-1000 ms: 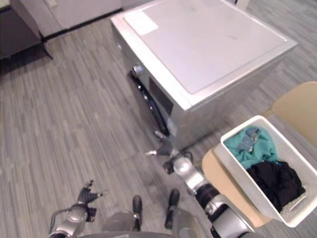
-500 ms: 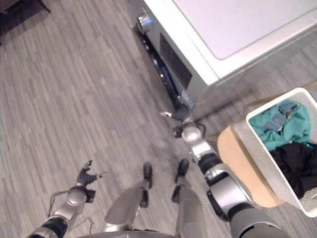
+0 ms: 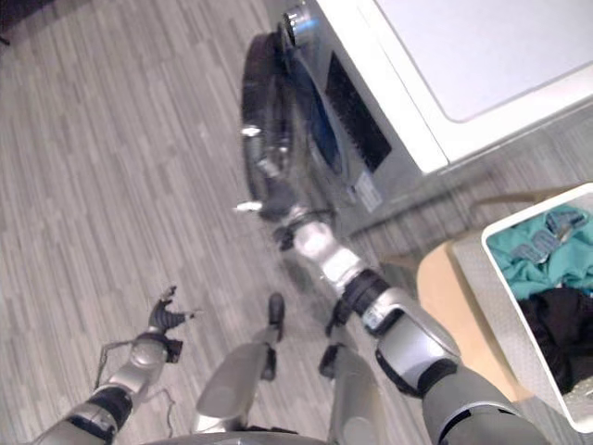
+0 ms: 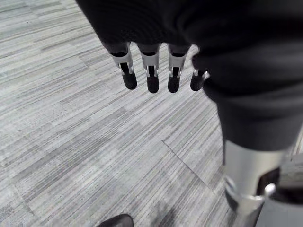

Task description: Grab the laundry basket,head to the washer,open it,put in the laundry and shut it.

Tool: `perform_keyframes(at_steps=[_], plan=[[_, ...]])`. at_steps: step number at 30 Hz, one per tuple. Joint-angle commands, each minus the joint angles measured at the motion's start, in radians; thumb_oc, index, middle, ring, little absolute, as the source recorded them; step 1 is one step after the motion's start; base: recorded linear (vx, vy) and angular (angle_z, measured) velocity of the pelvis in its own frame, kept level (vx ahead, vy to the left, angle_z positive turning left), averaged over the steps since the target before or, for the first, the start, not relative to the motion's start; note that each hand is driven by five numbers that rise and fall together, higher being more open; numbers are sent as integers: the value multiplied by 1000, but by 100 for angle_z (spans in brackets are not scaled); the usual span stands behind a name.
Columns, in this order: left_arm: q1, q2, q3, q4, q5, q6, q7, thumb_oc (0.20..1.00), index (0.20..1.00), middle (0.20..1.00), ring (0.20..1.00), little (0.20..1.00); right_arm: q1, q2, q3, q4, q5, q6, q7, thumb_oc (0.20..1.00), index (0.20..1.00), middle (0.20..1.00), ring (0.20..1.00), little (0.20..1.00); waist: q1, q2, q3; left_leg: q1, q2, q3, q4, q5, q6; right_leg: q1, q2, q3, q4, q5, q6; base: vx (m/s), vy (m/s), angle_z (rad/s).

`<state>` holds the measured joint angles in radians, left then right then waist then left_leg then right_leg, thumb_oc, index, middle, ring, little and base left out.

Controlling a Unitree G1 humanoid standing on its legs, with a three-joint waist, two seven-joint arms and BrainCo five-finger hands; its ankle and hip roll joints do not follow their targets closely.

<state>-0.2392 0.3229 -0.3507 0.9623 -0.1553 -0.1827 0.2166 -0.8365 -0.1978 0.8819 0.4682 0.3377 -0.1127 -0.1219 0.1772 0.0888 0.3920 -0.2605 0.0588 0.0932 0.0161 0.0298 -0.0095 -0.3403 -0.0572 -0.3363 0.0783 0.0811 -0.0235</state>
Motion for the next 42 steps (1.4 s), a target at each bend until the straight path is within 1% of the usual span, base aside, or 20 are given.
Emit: perform_keyframes(at_steps=[1, 2, 6, 10, 11, 15, 19, 20, 21, 23, 24, 25, 27, 28, 32, 35, 37, 38, 40, 42], plan=[[-14, 72, -43, 7, -30, -13, 44, 1000, 1000, 1000, 1000, 1000, -108, 252, 38, -50, -17, -81, 112, 1000, 1000, 1000, 1000, 1000, 70, -103, 15, -46, -59, -25, 51, -21, -12, 62, -96, 41, 40, -142, 95, 104, -151, 33], [-14, 78, -44, -4, -38, -23, 54, 1000, 1000, 1000, 1000, 1000, -130, 275, 25, -66, -6, -102, 97, 1000, 1000, 1000, 1000, 1000, 82, -101, 15, -37, -58, -39, 53, -43, -22, 75, -93, 40, 46, -168, 100, 94, -146, 43], [-24, 98, -45, -17, -61, -36, 57, 1000, 1000, 1000, 1000, 1000, -182, 279, -57, 17, 34, -124, 18, 1000, 1000, 1000, 1000, 1000, 95, -91, 9, -43, -64, -68, 33, -26, -29, 84, -89, 23, 43, -170, 100, 34, -76, 60], [-17, 121, -30, -19, -76, -30, 43, 1000, 1000, 1000, 1000, 1000, -224, 182, -148, 140, 77, -109, -28, 1000, 1000, 1000, 1000, 1000, 99, -93, -2, -42, -65, -71, -4, -4, -35, 84, -79, 11, 27, -169, 100, 32, -9, 39], [-10, 128, -27, -26, -70, -24, 37, 1000, 1000, 1000, 1000, 1000, -219, 133, -170, 163, 84, -99, -35, 1000, 1000, 1000, 1000, 1000, 97, -96, 0, -40, -64, -67, -7, -3, -34, 82, -78, 10, 24, -167, 101, 27, -16, 8], [-3, 125, -23, -38, -53, -14, 25, 1000, 1000, 1000, 1000, 1000, -165, 56, -184, 157, 73, -86, -26, 1000, 1000, 1000, 1000, 1000, 81, -98, 5, -35, -62, -50, -4, -9, -33, 80, -77, 19, 25, -165, 103, -4, 3, -9], [12, 112, -12, -64, -20, -6, 13, 1000, 1000, 1000, 1000, 1000, -35, 3, -163, 101, 7, -73, 6, 1000, 1000, 1000, 1000, 1000, 46, -99, 8, -23, -56, -16, 11, -28, -27, 75, -80, 41, 36, -162, 106, -33, 11, -31], [18, 104, -3, -85, -3, -1, 8, 1000, 1000, 1000, 1000, 1000, 45, -32, -143, 51, -72, -61, 24, 1000, 1000, 1000, 1000, 1000, 21, -101, 9, -25, -54, 6, 22, -21, -19, 66, -83, 46, 41, -145, 99, -97, 0, -30], [18, 104, -3, -85, -3, -1, 8, 1000, 1000, 1000, 1000, 1000, 45, -33, -143, 50, -72, -61, 24, 1000, 1000, 1000, 1000, 1000, 21, -100, 8, -25, -54, 7, 22, -21, -19, 66, -83, 47, 41, -145, 99, -102, -31, -32], [32, 88, 6, -128, 10, -1, -2, 1000, 1000, 1000, 1000, 1000, 184, -70, -155, 11, -137, -61, 47, 1000, 1000, 1000, 1000, 1000, -17, -105, 2, -11, -47, 29, 48, -40, -21, 74, -79, 69, 48, -154, 94, -21, -62, -32], [33, 87, 6, -128, 10, -1, -2, 1000, 1000, 1000, 1000, 1000, 185, -71, -155, 10, -137, -61, 47, 1000, 1000, 1000, 1000, 1000, -17, -105, 2, -11, -47, 30, 48, -40, -21, 74, -79, 69, 48, -154, 94, -26, -101, -30], [42, 79, 11, -145, 22, 3, -9, 1000, 1000, 1000, 1000, 1000, 289, -92, -168, -28, -157, -67, 64, 1000, 1000, 1000, 1000, 1000, -45, -112, -4, 0, -35, 42, 70, -53, -30, 88, -67, 85, 39, -160, 89, -19, -127, -31], [48, 76, 15, -165, 33, 5, -14, 1000, 1000, 1000, 1000, 1000, 343, -101, -180, -34, -171, -73, 75, 1000, 1000, 1000, 1000, 1000, -60, -117, -7, 6, -25, 54, 87, -60, -38, 102, -55, 92, 29, -166, 84, -11, -134, -22], [55, 74, 25, -193, 41, 4, -19, 1000, 1000, 1000, 1000, 1000, 428, -126, -199, -46, -197, -74, 88, 1000, 1000, 1000, 1000, 1000, -86, -131, -8, 9, -5, 65, 137, -73, -50, 125, -36, 106, 20, -177, 76, 0, -89, -16], [25, 64, 20, -197, 57, 3, 1, 1000, 1000, 1000, 1000, 1000, 518, -142, -231, -31, -210, -82, 90, 1000, 1000, 1000, 1000, 1000, -113, -153, -1, -19, 17, 43, 208, -73, -63, 143, -17, 141, 16, -192, 71, 19, -26, -28], [-44, 65, 12, -182, 68, 1, 30, 1000, 1000, 1000, 1000, 1000, 575, -169, -290, -22, -205, -84, 74, 1000, 1000, 1000, 1000, 1000, -155, -158, -10, -69, 27, 20, 156, -37, -67, 123, -13, 165, 37, -193, 79, 72, 133, -48], [-55, 70, 10, -178, 74, 0, 39, 1000, 1000, 1000, 1000, 1000, 592, -178, -303, -27, -213, -84, 72, 1000, 1000, 1000, 1000, 1000, -164, -160, -14, -63, 31, 20, 141, -32, -67, 117, -11, 176, 45, -198, 82, 99, 212, -3], [-79, 73, 19, -180, 80, -2, 57, 1000, 1000, 1000, 1000, 1000, 611, -194, -325, -31, -230, -83, 63, 1000, 1000, 1000, 1000, 1000, -188, -155, -20, -60, 26, 42, 122, -33, -57, 102, -18, 201, 62, -196, 97, 77, 184, -21], [-88, 80, 25, -186, 81, -3, 65, 1000, 1000, 1000, 1000, 1000, 608, -199, -335, -39, -240, -82, 60, 1000, 1000, 1000, 1000, 1000, -196, -155, -18, -57, 20, 58, 114, -34, -51, 77, -24, 222, 85, -186, 103, 68, 263, -65], [-149, 109, 39, -156, 98, 3, 89, 1000, 1000, 1000, 1000, 1000, 608, -207, -354, -56, -246, -79, 54, 1000, 1000, 1000, 1000, 1000, -208, -167, -12, -53, 4, 119, 111, -48, -35, 29, -49, 263, 117, -162, 122, 79, 331, -85]])
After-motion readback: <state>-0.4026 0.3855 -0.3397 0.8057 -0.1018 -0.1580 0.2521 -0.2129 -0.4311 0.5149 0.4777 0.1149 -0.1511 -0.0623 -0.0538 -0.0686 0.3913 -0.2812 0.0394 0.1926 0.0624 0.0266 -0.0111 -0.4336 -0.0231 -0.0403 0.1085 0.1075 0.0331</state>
